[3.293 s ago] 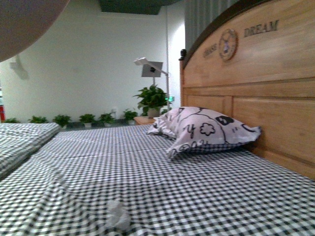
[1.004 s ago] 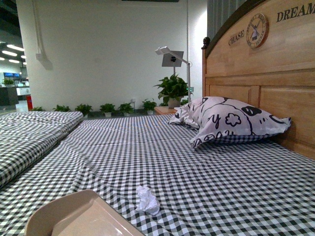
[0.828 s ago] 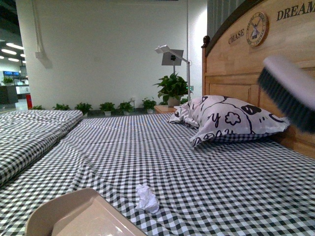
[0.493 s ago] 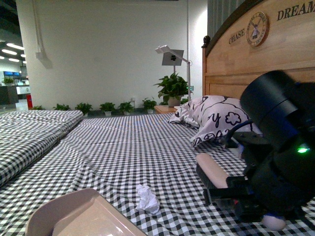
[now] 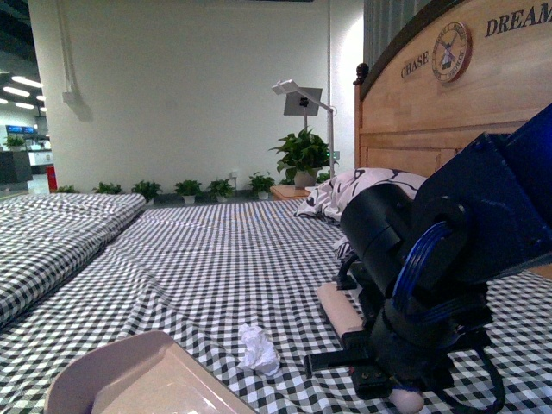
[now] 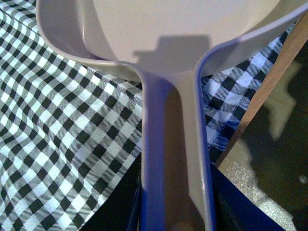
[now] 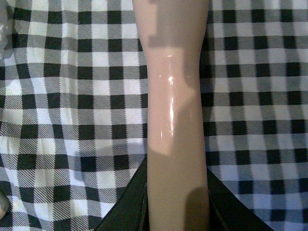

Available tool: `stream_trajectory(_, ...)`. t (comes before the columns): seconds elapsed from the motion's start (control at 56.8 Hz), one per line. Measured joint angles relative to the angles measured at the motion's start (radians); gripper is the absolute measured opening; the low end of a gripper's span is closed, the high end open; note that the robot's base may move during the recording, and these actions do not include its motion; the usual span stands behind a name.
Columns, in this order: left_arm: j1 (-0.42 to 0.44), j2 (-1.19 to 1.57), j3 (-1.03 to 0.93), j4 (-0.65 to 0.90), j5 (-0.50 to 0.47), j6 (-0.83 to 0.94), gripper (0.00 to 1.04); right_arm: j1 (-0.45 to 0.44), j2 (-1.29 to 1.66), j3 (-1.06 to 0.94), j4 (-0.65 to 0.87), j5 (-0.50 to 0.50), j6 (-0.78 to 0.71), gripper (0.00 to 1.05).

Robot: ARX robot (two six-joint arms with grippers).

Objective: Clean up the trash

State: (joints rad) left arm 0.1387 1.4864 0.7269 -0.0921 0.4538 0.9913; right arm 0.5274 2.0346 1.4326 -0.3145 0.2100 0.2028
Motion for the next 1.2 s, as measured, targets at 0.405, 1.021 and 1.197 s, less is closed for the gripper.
stream_trajectory(0.405, 0.0, 0.0, 0.0, 0.0, 0.0, 0.0, 0.28, 0.137, -0.13, -0.194, 0.048, -0.434, -0.044, 0.19)
stream_trajectory(1.021, 0.0, 0.0, -0.009, 0.037, 0.002, -0.02, 0.28, -0.112, -0.579, -0.448, 0.089, -0.502, -0.199, 0.19)
stream_trajectory(1.197, -0.006, -0.026, -0.071, 0.311, -0.02, -0.226, 0.28, -0.262, -0.631, -0.506, 0.192, -0.482, -0.161, 0.19)
